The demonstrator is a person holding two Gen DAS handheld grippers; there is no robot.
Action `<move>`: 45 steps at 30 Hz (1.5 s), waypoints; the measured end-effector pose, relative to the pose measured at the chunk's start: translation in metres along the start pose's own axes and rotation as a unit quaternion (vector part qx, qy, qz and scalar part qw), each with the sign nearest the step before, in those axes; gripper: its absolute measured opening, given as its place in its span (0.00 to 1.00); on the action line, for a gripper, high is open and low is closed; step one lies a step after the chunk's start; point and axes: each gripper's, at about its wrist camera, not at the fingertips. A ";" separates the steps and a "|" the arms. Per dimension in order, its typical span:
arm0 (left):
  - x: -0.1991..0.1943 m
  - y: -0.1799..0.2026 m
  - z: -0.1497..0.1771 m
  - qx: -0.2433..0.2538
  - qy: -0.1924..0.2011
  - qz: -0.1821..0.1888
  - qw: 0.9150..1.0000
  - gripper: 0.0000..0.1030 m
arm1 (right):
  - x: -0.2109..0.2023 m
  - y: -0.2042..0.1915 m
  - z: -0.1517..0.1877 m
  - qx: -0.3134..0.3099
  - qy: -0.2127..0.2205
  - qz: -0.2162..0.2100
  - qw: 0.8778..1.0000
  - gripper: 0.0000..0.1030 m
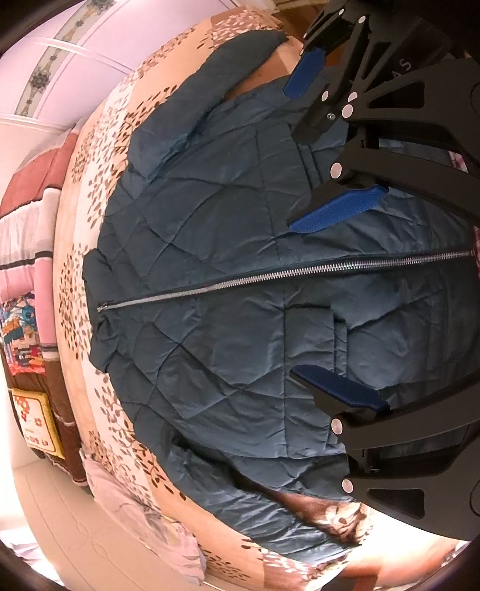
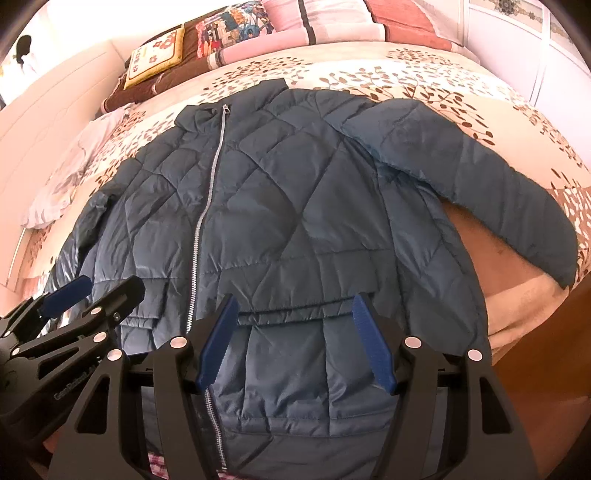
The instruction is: Fold large clothes
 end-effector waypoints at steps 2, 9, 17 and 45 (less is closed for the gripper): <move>0.002 0.000 -0.001 -0.002 -0.002 -0.001 1.000 0.71 | 0.002 0.001 -0.001 0.000 -0.003 -0.005 1.000 0.62; 0.009 0.003 -0.003 -0.002 -0.013 -0.002 1.000 0.71 | 0.009 0.004 -0.002 -0.002 -0.011 -0.013 1.000 0.62; 0.019 0.015 -0.007 0.013 -0.029 -0.002 1.000 0.71 | 0.015 0.021 -0.003 0.012 -0.017 -0.018 1.000 0.63; 0.037 0.042 -0.013 0.024 -0.054 -0.009 0.998 0.71 | 0.011 0.264 0.016 0.302 0.033 -0.057 0.951 0.63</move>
Point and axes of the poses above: each gripper's, at about its wrist camera, not at the fingertips, and x roughly the way its jaws point, y to its right, z to its underside, and after that the axes turned 15 degrees about -y, right-handed
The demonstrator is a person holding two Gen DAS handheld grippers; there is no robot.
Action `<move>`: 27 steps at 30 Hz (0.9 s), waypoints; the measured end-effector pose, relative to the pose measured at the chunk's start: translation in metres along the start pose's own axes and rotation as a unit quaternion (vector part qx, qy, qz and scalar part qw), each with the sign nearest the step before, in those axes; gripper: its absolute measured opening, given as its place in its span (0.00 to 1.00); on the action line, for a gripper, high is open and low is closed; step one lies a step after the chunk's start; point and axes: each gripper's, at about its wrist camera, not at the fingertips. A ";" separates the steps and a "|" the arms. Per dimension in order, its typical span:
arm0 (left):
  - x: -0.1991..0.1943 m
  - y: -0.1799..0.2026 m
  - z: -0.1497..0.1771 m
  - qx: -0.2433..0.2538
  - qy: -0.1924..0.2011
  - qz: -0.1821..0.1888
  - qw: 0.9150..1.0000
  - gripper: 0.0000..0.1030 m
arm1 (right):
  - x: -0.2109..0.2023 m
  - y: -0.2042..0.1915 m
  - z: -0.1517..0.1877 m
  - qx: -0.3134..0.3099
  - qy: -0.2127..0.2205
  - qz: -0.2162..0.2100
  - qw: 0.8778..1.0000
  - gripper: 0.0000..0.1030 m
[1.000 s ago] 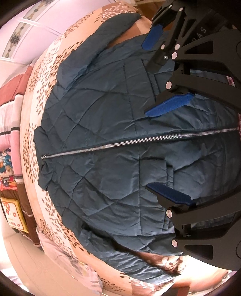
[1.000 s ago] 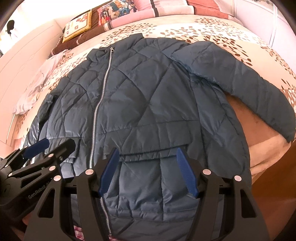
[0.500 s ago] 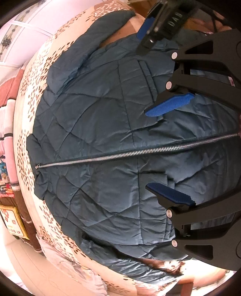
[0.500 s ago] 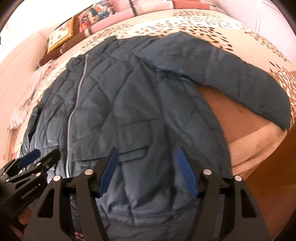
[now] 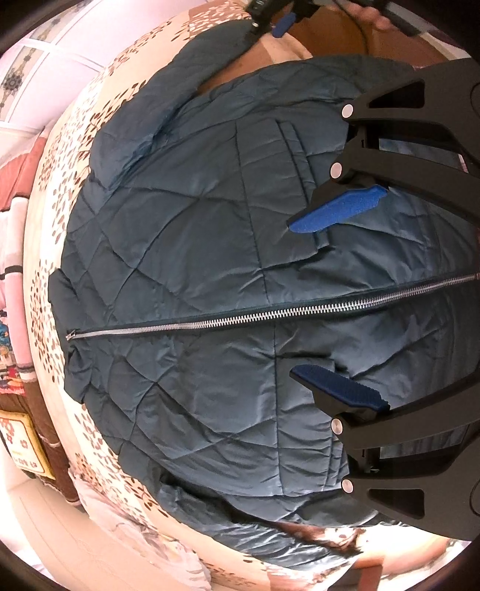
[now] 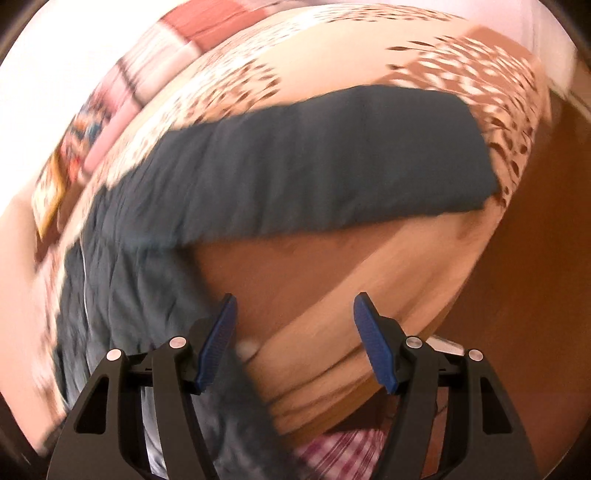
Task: Fold large clothes
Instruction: 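Grasp the jacket sleeve cuff with the right gripper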
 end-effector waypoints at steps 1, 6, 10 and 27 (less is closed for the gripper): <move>0.000 0.000 0.000 0.000 -0.001 0.000 1.000 0.71 | -0.001 0.007 -0.003 0.010 0.003 -0.012 1.000 0.63; 0.001 -0.001 -0.001 -0.004 -0.001 0.000 1.000 0.71 | 0.010 0.027 -0.025 0.064 -0.015 -0.092 0.994 0.63; 0.001 -0.005 -0.002 -0.010 0.002 -0.001 1.000 0.71 | 0.030 0.030 -0.035 0.101 -0.046 -0.136 0.985 0.62; 0.003 -0.055 -0.003 -0.067 0.007 0.017 0.998 0.71 | -0.036 -0.032 -0.070 0.007 0.149 -0.027 0.988 0.06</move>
Point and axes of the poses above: each gripper's, at about its wrist camera, not at the fingertips, and x roughly the way its jaws point, y to its right, z to its underside, and after that the axes turned 15 degrees about -y, right-handed
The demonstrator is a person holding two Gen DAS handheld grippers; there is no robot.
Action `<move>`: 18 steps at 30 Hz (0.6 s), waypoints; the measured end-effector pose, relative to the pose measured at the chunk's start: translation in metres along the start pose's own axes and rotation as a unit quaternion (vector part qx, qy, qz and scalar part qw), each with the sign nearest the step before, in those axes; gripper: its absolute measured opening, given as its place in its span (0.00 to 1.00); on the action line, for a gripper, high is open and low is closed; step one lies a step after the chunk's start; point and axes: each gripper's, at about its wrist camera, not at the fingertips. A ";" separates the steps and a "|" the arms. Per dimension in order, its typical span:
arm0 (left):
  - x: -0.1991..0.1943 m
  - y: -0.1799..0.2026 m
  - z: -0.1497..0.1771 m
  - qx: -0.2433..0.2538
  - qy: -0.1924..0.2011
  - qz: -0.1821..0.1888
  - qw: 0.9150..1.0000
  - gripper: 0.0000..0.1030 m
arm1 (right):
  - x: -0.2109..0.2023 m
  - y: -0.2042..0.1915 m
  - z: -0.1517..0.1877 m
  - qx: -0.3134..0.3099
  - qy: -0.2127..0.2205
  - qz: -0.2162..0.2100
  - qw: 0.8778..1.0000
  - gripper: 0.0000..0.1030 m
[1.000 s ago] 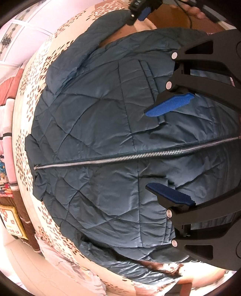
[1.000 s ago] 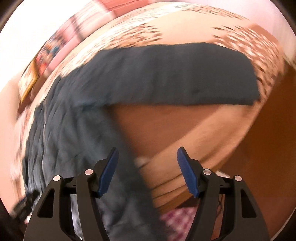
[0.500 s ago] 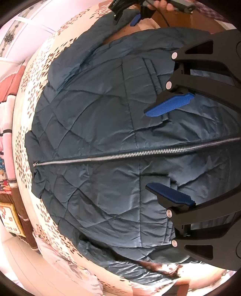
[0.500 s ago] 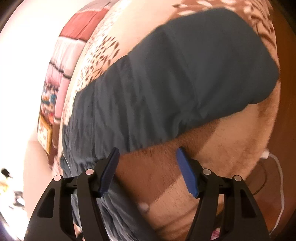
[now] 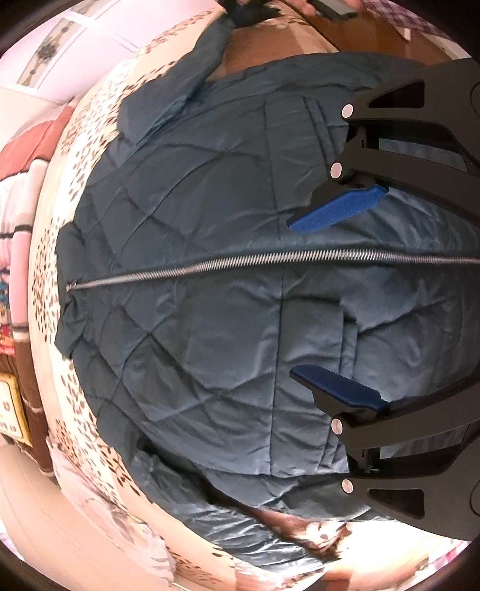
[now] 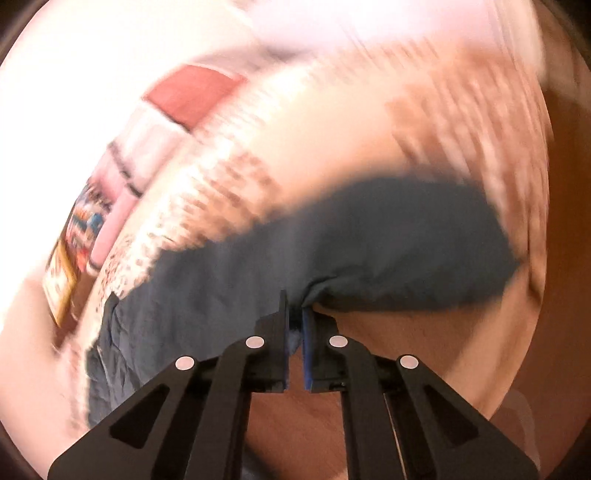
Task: Fold large clothes
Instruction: 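Grasp the jacket sleeve cuff with the right gripper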
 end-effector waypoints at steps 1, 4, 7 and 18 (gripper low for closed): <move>0.000 -0.006 -0.001 -0.006 0.002 0.004 1.000 0.71 | -0.009 -0.016 -0.002 -0.030 0.018 0.002 0.999 0.06; -0.001 -0.022 -0.005 -0.024 0.009 0.012 1.000 0.71 | -0.042 -0.087 -0.001 -0.152 0.077 -0.007 0.985 0.06; -0.003 -0.039 -0.009 -0.041 0.018 0.022 0.999 0.71 | -0.061 -0.166 0.020 -0.275 0.089 -0.055 0.956 0.06; -0.002 -0.103 -0.016 -0.098 0.036 0.037 0.994 0.71 | 0.041 -0.328 0.174 -0.484 -0.174 -0.110 0.850 0.06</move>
Point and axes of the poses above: each gripper's, at about its wrist camera, not at the fingertips, and x roughly the way its jaws point, y to its right, z to its underside, and after that the axes turned 15 degrees about -y, right-handed
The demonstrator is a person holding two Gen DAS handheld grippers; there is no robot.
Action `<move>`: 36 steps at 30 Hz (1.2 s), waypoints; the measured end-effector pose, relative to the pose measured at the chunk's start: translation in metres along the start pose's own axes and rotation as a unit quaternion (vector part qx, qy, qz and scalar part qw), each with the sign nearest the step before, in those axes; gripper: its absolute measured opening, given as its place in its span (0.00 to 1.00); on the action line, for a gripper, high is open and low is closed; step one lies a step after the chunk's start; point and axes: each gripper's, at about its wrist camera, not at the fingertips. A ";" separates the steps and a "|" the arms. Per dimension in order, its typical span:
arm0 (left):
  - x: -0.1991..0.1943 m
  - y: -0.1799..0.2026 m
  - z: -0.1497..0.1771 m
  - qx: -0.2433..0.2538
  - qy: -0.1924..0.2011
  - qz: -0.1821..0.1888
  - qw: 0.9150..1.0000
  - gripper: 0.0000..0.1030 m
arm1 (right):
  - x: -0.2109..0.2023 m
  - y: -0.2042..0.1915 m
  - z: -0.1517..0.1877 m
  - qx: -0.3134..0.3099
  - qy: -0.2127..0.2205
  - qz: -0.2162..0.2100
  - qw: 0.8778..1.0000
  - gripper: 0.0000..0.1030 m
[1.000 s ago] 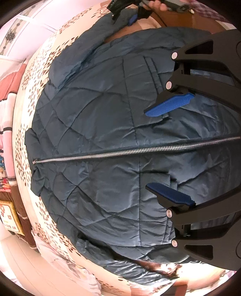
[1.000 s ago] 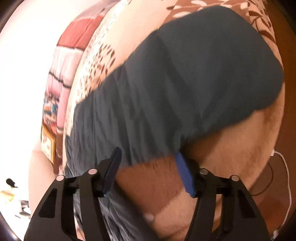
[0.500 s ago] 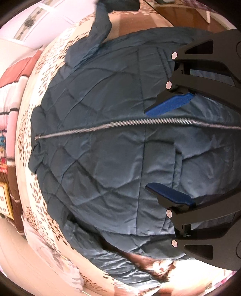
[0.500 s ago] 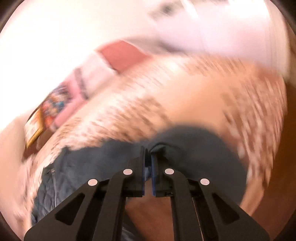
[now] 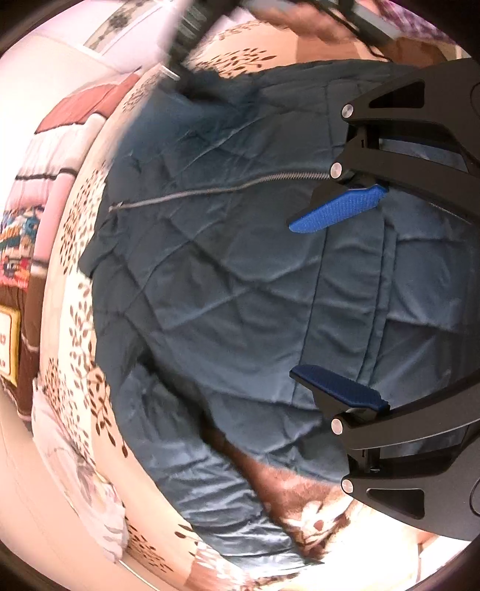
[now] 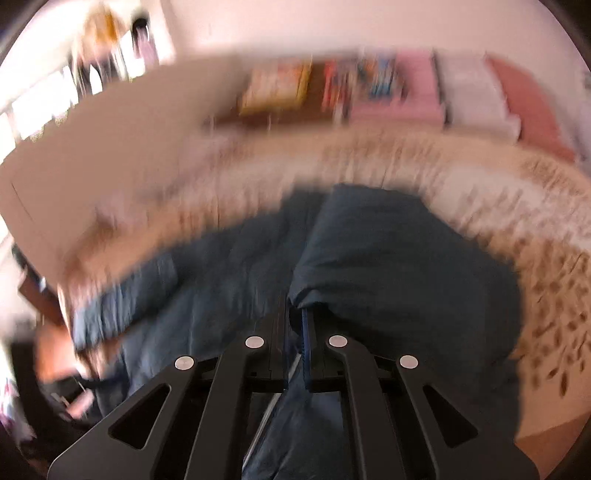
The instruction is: Fold large clothes
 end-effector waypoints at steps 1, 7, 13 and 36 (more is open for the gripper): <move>0.000 -0.003 -0.002 -0.002 0.002 0.001 1.000 0.71 | 0.011 -0.002 0.001 0.007 -0.030 0.004 1.000 0.06; 0.009 -0.010 -0.016 -0.004 0.001 0.007 1.000 0.71 | 0.037 0.006 0.025 0.022 -0.087 -0.050 0.995 0.34; 0.004 0.008 -0.026 0.022 0.006 0.041 0.999 0.71 | 0.028 0.023 0.031 0.033 -0.063 -0.089 0.994 0.70; 0.056 0.241 -0.060 0.385 0.027 -0.148 0.911 0.06 | 0.005 0.086 0.161 0.175 -0.027 -0.030 0.984 0.69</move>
Point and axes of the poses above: each gripper's, at about its wrist camera, not at the fingertips, and x roughly the way its jaws point, y to its right, z to its underside, and after that the axes turned 15 degrees about -y, right-handed
